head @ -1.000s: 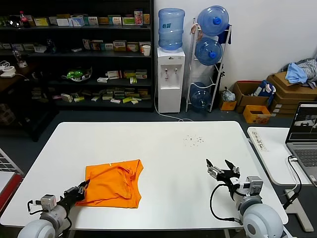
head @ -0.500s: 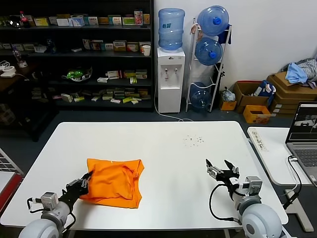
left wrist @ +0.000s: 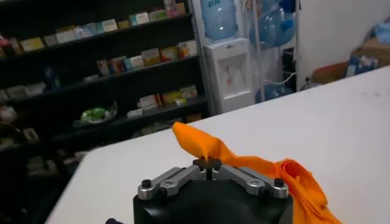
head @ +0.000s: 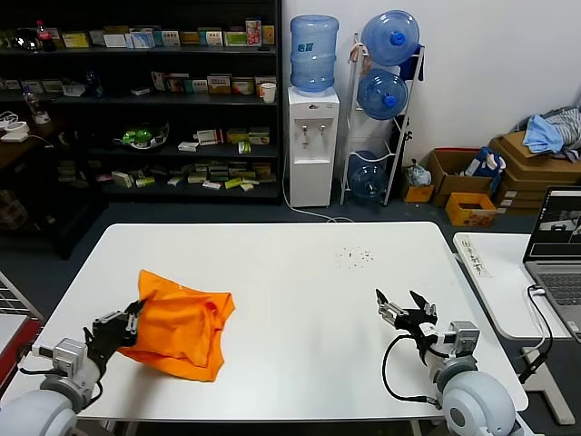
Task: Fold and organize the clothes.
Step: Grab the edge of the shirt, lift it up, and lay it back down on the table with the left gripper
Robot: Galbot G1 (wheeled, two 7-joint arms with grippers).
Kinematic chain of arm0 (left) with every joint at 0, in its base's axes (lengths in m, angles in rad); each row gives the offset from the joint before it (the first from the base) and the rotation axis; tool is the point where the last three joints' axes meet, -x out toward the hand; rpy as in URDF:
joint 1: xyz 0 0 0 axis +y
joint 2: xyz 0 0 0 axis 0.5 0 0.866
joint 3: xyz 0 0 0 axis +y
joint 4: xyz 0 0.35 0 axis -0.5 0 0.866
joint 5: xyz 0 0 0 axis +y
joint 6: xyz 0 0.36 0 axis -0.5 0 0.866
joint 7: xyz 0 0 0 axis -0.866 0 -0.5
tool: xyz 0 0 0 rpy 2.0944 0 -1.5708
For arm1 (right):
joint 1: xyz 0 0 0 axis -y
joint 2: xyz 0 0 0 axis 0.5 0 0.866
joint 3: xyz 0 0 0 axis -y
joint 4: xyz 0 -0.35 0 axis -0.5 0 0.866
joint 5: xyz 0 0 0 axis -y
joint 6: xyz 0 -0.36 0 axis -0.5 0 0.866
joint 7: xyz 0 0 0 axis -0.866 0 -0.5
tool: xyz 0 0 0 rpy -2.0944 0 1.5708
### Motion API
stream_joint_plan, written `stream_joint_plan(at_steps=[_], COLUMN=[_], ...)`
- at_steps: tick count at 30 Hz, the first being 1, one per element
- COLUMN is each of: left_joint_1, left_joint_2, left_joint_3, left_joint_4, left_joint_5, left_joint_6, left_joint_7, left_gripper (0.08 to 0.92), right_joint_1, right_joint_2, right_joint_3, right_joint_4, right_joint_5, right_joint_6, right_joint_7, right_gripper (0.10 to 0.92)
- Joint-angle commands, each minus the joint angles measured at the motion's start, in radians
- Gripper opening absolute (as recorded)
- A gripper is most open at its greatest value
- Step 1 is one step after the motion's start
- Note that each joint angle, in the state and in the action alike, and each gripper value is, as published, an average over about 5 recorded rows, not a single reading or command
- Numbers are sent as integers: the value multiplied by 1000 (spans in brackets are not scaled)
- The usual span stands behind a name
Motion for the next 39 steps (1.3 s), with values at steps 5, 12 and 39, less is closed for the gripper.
stream_joint_plan(at_steps=[5,12,39], left_joint_1=[-1,-1,-291], left_joint_2=[260,266,-173], left_joint_3=[-173,-211,537], left_joint_4=[214,223,-152], left_joint_5=[142,162,-907], left_joint_6=[-10,-20,76], left_joint_7=[33,38,-516], left_gripper=[105,105,105], right_joint_1=[3,-4,14], right_joint_2=[7,0,35], right_joint_3=[-2,7,-18], right_joint_4=[-1,3,-30], right_joint_5=[-2,-1,-18], right_joint_6=[7,9,-10], right_joint_7=[-9,-11,24], right_gripper=[823,823,823])
